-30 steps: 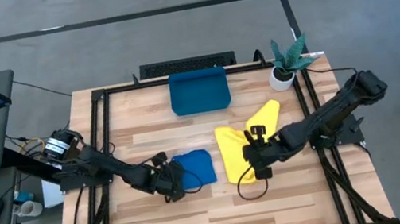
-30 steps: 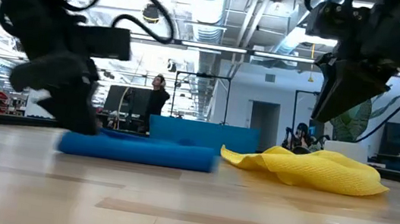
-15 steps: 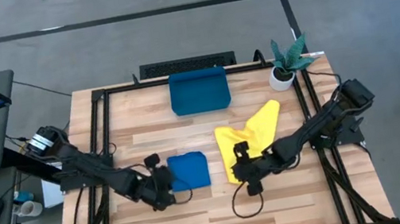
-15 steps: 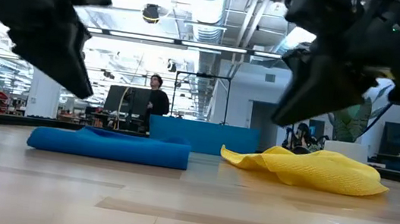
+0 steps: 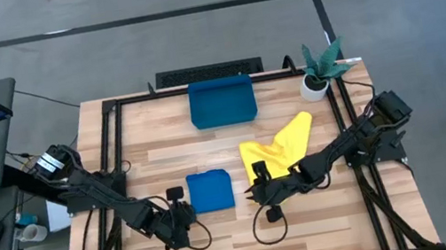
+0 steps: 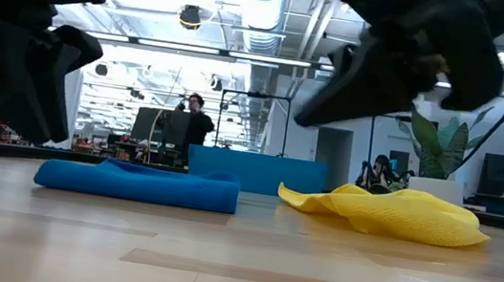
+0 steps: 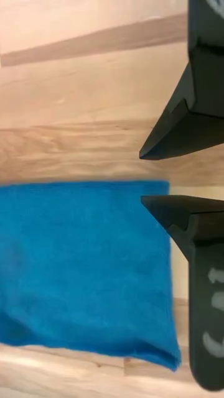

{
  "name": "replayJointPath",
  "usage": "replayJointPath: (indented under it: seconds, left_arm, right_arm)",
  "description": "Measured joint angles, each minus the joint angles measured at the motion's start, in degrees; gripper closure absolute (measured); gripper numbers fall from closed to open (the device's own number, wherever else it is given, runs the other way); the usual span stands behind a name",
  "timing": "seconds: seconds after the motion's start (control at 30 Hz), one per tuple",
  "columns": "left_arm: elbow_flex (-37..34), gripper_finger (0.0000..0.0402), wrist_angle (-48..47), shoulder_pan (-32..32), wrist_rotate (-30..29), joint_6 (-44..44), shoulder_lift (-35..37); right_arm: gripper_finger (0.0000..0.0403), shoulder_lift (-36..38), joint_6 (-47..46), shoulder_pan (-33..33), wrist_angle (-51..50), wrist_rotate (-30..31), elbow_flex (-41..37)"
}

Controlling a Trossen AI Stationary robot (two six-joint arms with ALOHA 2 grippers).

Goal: Roll microfiber towels into tight, uniform cylinder then place into a basket
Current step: Fold the blue towel

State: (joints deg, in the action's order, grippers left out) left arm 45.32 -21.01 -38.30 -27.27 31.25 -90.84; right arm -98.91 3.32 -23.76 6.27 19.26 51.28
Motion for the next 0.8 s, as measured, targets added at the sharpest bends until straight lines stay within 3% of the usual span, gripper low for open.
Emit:
replayJointPath:
  seconds: [0.2, 0.43, 0.8]
  left_arm:
    - [0.0, 0.0293, 1.3, 0.5, -0.1, 2.9, -0.3]
    - [0.0, 0.0249, 1.6, 0.7, 0.0, 2.3, -0.3]
    - [0.1, 0.0230, 6.2, 2.9, 1.9, 0.4, -5.2]
  right_arm:
    - [0.0253, -3.0, 3.0, 0.6, 4.6, -1.4, -0.1]
    - [0.0194, -8.6, 11.1, 0.9, 12.4, -2.6, 0.6]
    - [0.0191, -14.1, 15.0, 1.5, 12.1, -5.8, 5.7]
